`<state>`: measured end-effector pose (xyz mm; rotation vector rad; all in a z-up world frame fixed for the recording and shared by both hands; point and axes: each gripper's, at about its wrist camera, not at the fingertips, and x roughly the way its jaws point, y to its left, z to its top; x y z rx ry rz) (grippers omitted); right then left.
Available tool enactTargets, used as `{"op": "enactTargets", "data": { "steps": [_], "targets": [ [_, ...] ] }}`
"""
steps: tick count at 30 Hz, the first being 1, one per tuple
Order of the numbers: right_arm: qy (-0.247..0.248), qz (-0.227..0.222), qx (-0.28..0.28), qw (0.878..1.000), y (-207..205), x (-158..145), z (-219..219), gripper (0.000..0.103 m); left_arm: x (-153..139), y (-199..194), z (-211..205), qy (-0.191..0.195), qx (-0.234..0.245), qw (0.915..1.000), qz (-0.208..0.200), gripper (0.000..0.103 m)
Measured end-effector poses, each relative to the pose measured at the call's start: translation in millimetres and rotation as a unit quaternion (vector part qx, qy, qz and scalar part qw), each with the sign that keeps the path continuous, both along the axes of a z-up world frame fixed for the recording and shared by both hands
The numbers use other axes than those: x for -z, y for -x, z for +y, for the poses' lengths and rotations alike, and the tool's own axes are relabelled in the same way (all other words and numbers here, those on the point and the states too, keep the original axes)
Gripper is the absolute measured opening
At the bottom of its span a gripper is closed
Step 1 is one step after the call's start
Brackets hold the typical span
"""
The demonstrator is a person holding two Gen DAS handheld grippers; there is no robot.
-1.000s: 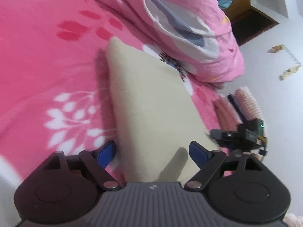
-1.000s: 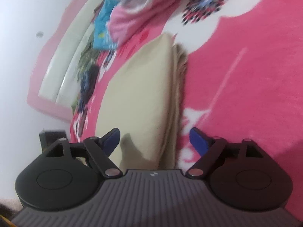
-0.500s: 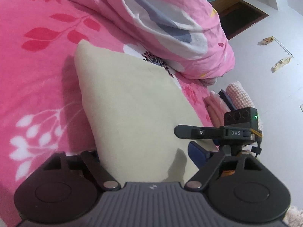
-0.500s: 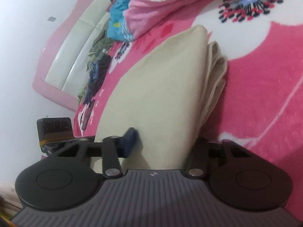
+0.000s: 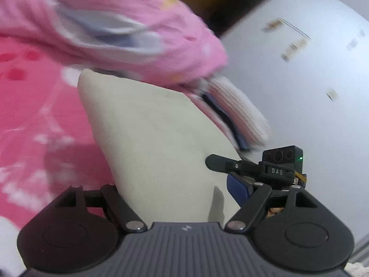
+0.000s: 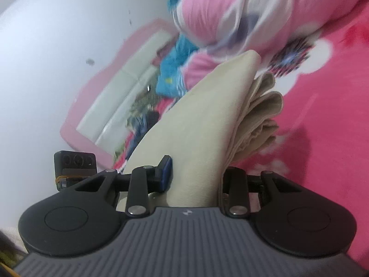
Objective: Fold clothes
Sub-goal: 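Grip the folded trousers with both tools and carry them to the clothes stack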
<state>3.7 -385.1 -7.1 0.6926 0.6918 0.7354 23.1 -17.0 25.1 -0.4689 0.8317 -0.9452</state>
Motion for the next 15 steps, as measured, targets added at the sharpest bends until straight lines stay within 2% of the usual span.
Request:
{"op": "enactTargets", "data": {
  "steps": [4, 7, 12, 15],
  "targets": [
    [0.007, -0.042, 0.053, 0.998, 72.2, -25.6, -59.4, 0.032, -24.9, 28.9, -70.0, 0.021, 0.067, 0.997, -0.032, 0.079],
    [0.028, -0.041, 0.099, 0.994, 107.8, -35.3, -106.1, 0.032, -34.2, 47.2, -129.9, 0.038, 0.113, 0.9919, -0.044, 0.079],
    [0.063, -0.04, 0.174, 0.982, 167.0, -51.5, -184.1, 0.032, -28.9, 70.7, -242.5, 0.056, 0.183, 0.981, -0.035, 0.078],
    [0.084, -0.039, 0.219, 0.971, 202.6, -61.3, -230.9, 0.032, -20.0, 72.8, -297.6, 0.057, 0.208, 0.9763, -0.019, 0.078]
  ]
}}
